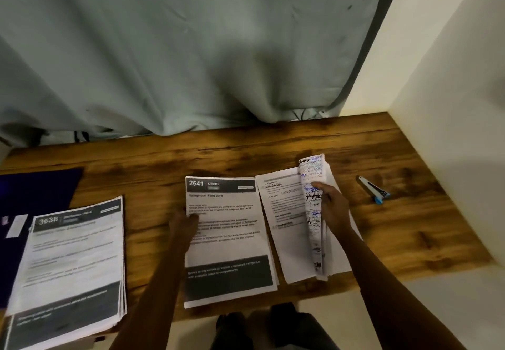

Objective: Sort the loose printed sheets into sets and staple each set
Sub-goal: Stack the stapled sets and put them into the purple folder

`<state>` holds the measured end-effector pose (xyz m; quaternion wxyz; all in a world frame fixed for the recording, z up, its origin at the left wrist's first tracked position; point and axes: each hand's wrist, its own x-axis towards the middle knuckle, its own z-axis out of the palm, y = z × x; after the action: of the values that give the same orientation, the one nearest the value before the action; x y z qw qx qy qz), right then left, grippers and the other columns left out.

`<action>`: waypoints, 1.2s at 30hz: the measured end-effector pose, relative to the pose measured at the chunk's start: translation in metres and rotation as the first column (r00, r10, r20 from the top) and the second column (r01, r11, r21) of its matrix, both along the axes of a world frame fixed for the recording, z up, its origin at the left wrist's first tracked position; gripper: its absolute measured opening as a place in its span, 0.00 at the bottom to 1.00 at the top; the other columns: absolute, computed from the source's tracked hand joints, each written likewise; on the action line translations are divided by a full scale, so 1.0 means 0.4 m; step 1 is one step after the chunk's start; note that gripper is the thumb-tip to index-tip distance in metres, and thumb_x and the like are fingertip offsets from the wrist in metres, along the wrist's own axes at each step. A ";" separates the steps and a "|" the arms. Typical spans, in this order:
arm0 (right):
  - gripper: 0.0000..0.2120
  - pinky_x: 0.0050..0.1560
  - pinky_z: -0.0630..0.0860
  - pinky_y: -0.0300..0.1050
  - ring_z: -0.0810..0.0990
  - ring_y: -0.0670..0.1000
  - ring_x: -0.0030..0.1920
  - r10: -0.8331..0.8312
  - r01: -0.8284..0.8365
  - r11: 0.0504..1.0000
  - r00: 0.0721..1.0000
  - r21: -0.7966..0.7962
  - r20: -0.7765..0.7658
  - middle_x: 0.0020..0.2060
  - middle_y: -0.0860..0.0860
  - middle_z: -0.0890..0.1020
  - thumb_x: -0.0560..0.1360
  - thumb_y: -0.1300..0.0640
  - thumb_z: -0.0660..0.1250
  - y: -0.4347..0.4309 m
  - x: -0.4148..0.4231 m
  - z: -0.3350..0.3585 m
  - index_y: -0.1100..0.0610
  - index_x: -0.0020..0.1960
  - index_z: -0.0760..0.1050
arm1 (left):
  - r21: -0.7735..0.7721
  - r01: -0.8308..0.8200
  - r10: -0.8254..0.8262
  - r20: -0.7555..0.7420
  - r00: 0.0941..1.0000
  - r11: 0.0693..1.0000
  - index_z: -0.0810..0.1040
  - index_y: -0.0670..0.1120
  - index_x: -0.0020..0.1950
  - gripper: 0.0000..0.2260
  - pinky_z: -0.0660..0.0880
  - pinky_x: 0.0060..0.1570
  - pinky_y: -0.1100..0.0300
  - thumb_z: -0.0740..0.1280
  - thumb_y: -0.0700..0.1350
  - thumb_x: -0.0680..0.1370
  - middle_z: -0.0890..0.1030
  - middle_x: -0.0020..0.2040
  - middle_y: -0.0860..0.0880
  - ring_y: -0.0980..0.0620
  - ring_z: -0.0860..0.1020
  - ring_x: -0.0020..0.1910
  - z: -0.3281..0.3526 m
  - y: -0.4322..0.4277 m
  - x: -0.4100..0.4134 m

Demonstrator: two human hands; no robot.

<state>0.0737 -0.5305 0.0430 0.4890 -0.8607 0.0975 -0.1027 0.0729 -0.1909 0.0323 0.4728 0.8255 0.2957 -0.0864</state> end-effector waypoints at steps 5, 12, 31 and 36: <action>0.13 0.51 0.76 0.40 0.76 0.49 0.57 -0.063 0.074 0.993 0.991 0.089 -0.119 0.57 0.51 0.79 0.76 0.56 0.67 -0.042 0.017 0.031 0.57 0.60 0.76 | -0.112 0.169 -0.163 0.060 0.985 0.979 0.77 0.43 0.54 0.06 0.79 0.48 0.45 0.63 0.38 0.78 0.82 0.50 0.43 0.44 0.81 0.48 0.091 0.008 0.025; 0.20 0.44 0.74 0.32 0.76 0.53 0.59 -0.056 0.062 0.997 0.988 0.040 -0.145 0.63 0.56 0.75 0.75 0.65 0.67 -0.112 0.030 0.069 0.56 0.66 0.73 | -0.287 0.203 -0.232 -0.069 0.970 0.936 0.74 0.43 0.55 0.06 0.78 0.35 0.54 0.62 0.38 0.79 0.81 0.49 0.41 0.43 0.81 0.45 0.227 0.003 0.073; 0.29 0.48 0.81 0.50 0.80 0.55 0.55 -0.154 0.162 0.986 0.977 0.044 -0.145 0.61 0.55 0.77 0.75 0.66 0.66 -0.200 0.040 0.195 0.52 0.72 0.62 | -0.506 -0.032 -0.022 -0.100 0.995 0.862 0.74 0.44 0.46 0.05 0.79 0.30 0.56 0.61 0.41 0.81 0.83 0.46 0.41 0.47 0.82 0.37 0.055 -0.349 0.036; 0.24 0.40 0.77 0.38 0.78 0.47 0.47 -0.071 0.027 0.980 0.972 -0.195 -0.225 0.55 0.51 0.78 0.77 0.60 0.63 -0.107 0.028 0.165 0.52 0.71 0.62 | -0.179 0.031 -0.034 -0.010 0.999 0.983 0.75 0.46 0.50 0.02 0.78 0.51 0.49 0.63 0.41 0.79 0.80 0.55 0.39 0.44 0.79 0.48 -0.008 -0.403 0.075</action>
<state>0.0851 -0.5734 0.1089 0.3868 -0.9071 0.1647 -0.0228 0.1029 -0.3520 0.0289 0.5417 0.7838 0.2764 -0.1260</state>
